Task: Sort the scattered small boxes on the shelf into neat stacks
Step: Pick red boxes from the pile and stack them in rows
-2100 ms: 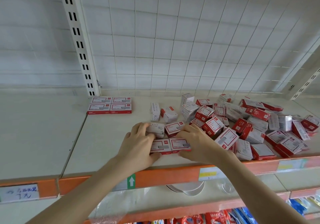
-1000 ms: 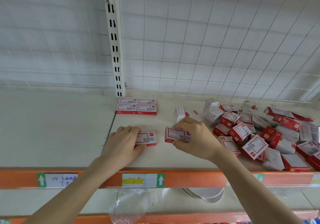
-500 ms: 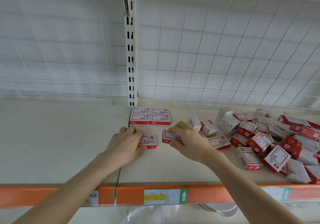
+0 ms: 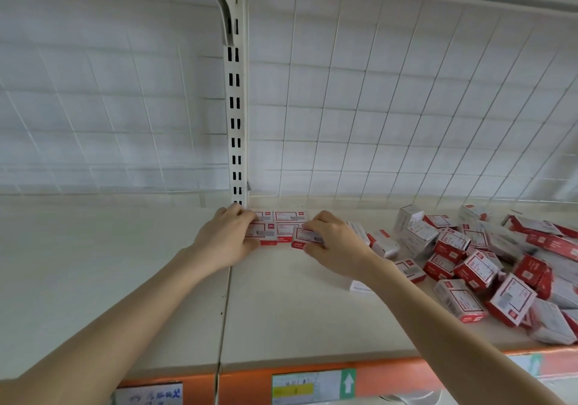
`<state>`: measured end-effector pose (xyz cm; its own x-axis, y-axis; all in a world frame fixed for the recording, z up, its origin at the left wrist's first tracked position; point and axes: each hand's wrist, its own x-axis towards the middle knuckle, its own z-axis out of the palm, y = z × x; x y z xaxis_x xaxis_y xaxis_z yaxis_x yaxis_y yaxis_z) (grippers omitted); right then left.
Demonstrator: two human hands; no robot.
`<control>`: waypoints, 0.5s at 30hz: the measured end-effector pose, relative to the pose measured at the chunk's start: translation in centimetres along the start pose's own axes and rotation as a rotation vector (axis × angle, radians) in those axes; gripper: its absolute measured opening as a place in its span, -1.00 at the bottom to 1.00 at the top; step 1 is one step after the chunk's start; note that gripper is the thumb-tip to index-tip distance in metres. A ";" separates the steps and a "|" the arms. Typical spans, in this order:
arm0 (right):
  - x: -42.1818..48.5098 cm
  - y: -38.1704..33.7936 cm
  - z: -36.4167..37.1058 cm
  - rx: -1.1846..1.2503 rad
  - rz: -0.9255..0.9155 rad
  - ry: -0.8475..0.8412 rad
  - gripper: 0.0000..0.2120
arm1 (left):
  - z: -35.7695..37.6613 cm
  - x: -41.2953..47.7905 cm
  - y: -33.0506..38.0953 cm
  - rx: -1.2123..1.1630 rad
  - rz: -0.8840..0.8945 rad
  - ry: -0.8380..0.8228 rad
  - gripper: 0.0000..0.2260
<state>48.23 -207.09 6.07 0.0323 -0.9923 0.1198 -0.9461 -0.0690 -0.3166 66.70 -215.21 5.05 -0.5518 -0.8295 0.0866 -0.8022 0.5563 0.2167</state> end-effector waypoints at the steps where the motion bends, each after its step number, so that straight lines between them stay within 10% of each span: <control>1: 0.1 0.0 0.0 0.001 0.002 0.003 -0.70 | -0.2 0.4 -0.1 -0.005 -0.011 0.009 -0.59; 15: 0.9 1.1 0.5 -0.013 -0.007 0.029 -0.69 | 1.1 4.7 -0.7 -0.005 -0.106 0.044 -0.69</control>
<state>47.40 -208.06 5.39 0.0292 -0.9883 0.1494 -0.9500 -0.0739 -0.3033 64.43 -219.50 4.27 -0.4534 -0.8851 0.1050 -0.8544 0.4652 0.2316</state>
